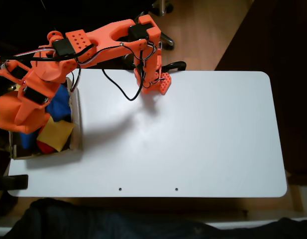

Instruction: Grasp a bag and put it in the box.

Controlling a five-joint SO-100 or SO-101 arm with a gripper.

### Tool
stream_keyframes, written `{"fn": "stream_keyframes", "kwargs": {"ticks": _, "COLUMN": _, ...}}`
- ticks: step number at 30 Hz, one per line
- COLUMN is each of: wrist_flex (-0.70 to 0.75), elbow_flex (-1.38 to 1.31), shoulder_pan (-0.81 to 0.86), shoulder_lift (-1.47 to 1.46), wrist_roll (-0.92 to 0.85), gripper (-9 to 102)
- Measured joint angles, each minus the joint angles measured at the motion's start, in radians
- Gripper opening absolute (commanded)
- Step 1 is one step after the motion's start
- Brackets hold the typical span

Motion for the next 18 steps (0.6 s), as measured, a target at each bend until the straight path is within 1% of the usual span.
{"fn": "stream_keyframes", "kwargs": {"ticks": 18, "wrist_flex": -0.083, "elbow_flex": 0.002, "shoulder_pan": 0.017, "shoulder_lift": -0.077, "wrist_roll": -0.003, "gripper": 2}}
